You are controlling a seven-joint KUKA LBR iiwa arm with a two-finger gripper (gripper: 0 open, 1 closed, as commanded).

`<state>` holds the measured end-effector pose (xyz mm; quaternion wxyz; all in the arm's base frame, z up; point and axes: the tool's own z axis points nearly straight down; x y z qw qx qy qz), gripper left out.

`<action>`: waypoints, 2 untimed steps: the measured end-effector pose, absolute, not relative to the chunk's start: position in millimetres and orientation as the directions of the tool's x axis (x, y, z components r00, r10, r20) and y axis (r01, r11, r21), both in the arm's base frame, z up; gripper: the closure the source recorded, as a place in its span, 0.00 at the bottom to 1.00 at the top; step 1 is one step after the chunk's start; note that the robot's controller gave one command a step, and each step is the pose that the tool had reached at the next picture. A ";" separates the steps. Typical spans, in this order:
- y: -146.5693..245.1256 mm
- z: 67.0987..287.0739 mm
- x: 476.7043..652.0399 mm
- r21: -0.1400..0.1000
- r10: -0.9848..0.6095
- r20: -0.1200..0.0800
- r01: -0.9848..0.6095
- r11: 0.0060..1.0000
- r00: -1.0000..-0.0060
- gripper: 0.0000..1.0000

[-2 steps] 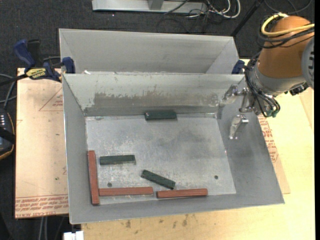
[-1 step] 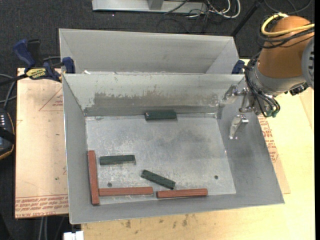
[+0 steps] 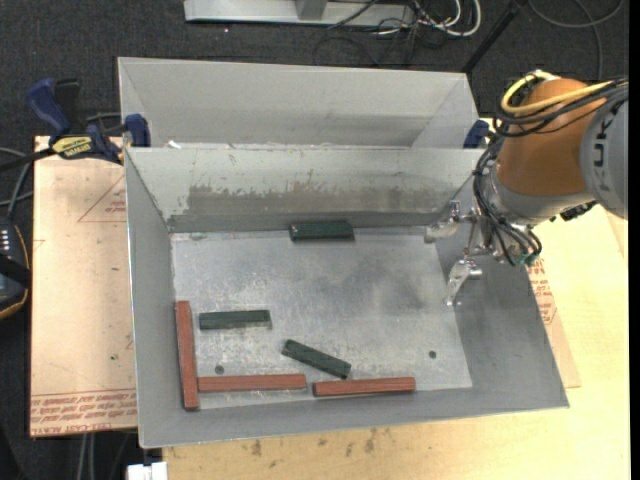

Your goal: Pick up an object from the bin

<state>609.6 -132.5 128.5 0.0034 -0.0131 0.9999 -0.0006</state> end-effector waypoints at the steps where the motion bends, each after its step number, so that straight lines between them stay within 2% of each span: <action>1: -130.5 107.8 602.5 0.000 -0.030 -0.002 -0.030 1.000 -1.000 0.00; 2: -124.3 106.6 615.6 0.002 -0.166 0.004 -0.166 0.986 -0.986 0.00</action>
Offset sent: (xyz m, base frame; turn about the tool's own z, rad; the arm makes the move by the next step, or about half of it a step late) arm 0.0285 0.0125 0.0155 -0.3424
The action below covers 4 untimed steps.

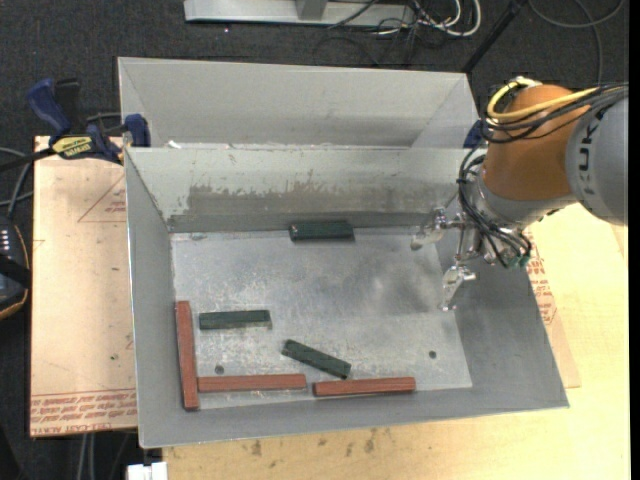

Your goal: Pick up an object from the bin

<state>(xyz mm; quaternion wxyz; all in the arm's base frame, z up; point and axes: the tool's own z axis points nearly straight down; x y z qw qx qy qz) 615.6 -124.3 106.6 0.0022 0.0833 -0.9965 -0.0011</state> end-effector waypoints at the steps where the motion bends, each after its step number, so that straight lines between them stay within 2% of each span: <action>1: -94.7 102.0 616.1 0.000 -0.204 -0.004 -0.204 0.979 -0.979 0.00; 2: -76.0 104.3 595.5 0.002 -0.003 0.000 -0.003 1.000 -1.000 0.00; 3: -54.0 91.7 592.4 0.000 -0.185 -0.002 -0.185 0.983 -0.983 0.00; 4: -28.8 97.2 592.9 0.001 -0.368 -0.001 -0.368 0.930 -0.930 0.00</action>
Offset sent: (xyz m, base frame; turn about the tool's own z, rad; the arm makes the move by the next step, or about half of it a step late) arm -0.0252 0.0511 0.0004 0.1718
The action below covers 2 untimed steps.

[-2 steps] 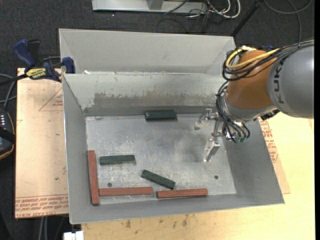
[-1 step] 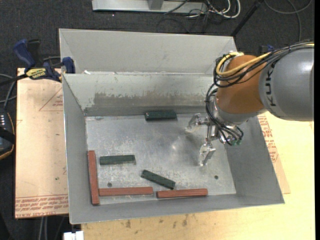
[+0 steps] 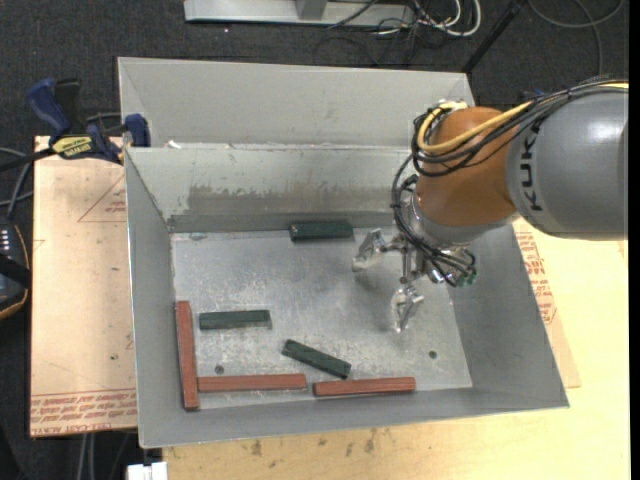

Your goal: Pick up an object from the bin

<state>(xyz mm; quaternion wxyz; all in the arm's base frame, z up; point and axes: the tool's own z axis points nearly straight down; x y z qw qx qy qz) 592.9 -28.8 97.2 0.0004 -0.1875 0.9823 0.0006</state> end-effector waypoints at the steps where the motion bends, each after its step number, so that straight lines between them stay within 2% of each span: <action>1: -23.8 90.8 576.6 0.002 -0.232 -0.003 -0.232 0.973 -0.973 0.00; 2: 17.1 95.9 581.9 -0.001 -0.235 0.000 -0.235 0.972 -0.972 0.00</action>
Offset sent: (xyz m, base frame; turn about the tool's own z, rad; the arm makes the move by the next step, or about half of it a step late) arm 0.0005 0.1038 0.0090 0.1172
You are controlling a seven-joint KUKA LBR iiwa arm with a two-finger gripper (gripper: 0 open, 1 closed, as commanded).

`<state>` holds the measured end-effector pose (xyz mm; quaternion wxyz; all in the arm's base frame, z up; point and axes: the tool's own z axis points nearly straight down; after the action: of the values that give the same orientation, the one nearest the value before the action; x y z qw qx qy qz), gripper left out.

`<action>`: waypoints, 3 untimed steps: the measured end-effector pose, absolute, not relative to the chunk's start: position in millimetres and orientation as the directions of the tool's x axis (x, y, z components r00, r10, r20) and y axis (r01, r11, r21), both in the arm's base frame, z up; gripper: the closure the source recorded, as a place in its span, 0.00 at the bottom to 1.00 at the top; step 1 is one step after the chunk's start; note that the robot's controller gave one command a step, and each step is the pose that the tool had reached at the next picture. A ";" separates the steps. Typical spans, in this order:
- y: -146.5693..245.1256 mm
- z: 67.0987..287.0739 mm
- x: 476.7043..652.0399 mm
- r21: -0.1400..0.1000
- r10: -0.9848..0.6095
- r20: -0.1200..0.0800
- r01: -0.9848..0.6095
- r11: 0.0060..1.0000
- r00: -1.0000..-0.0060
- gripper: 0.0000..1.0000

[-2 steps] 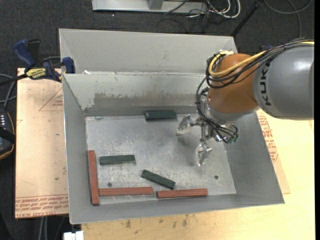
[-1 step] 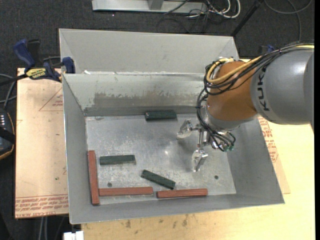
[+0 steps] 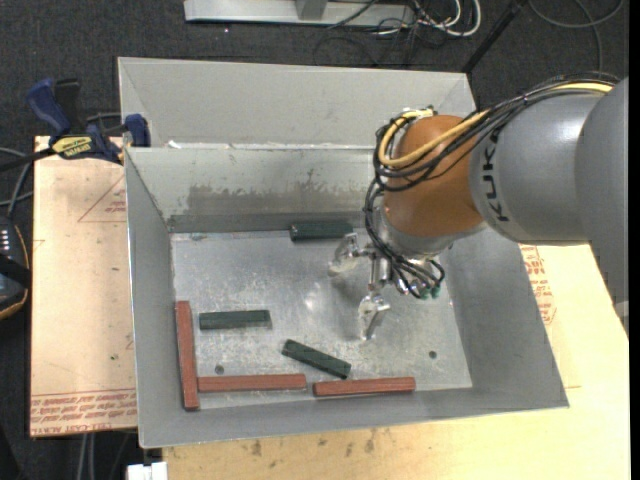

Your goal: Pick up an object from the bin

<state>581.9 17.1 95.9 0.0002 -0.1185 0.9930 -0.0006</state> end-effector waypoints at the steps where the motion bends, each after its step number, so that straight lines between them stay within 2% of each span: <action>1: 43.8 86.9 564.0 0.005 -0.127 -0.004 -0.127 0.992 -0.992 0.00; 2: 45.9 90.3 539.7 0.000 0.072 0.002 0.072 0.997 -0.997 0.00; 3: 62.8 85.1 536.4 0.000 -0.055 -0.004 -0.055 0.998 -0.998 0.00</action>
Offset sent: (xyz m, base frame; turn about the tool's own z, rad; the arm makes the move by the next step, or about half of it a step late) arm -0.0969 0.0575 0.0176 -0.2377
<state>536.4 62.8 85.1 0.0022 -0.0277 0.9996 0.0002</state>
